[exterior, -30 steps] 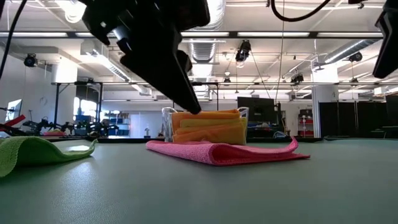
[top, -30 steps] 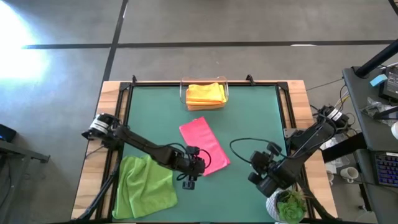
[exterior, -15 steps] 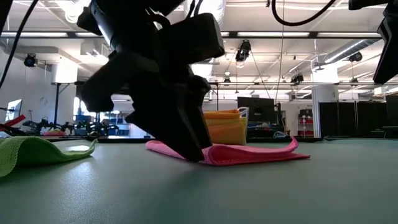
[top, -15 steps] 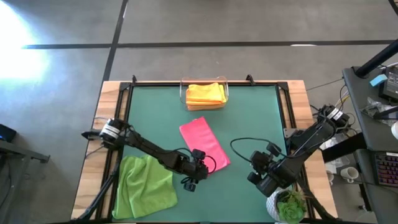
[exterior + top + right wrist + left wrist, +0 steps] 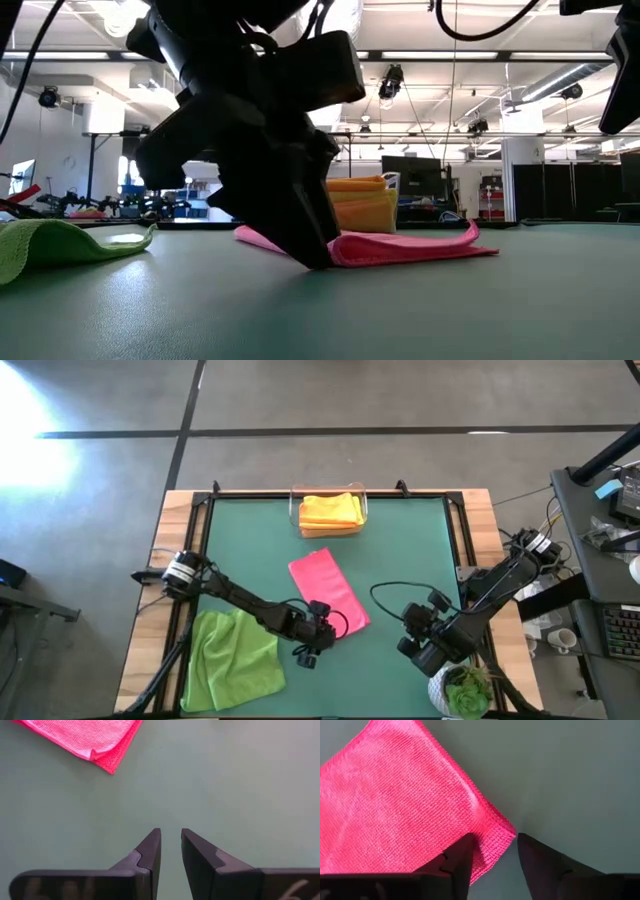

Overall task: Fold microfiber towels
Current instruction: Fold the pink microfiber towel

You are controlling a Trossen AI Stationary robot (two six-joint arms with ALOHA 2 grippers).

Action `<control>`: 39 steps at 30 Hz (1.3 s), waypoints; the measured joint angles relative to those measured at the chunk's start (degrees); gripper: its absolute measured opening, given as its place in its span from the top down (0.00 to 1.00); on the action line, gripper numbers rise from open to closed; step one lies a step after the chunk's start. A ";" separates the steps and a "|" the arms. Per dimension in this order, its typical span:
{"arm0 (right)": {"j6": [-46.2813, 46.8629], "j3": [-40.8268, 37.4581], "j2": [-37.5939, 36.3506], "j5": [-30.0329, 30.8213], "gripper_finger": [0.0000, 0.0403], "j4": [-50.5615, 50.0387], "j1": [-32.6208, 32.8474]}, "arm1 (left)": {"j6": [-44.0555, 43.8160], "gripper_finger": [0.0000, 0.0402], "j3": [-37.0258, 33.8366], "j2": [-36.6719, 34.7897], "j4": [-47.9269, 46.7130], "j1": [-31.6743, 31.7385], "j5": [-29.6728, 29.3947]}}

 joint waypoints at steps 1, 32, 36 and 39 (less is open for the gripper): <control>0.00 0.01 0.00 0.11 0.83 0.01 0.00 | -1.47 0.68 -0.02 0.05 0.29 0.08 0.02; -45.82 -0.13 0.11 -0.13 0.66 27.74 -2.98 | -14.50 1.00 -0.48 -7.93 -9.86 -1.71 1.02; -59.79 -0.94 0.11 -0.15 0.61 35.91 -4.43 | -17.42 1.00 -0.50 -8.53 -12.26 -1.82 1.03; -65.03 -2.54 0.11 -0.14 0.60 41.19 -6.36 | -17.80 1.00 -0.50 -8.89 -12.67 -1.87 1.03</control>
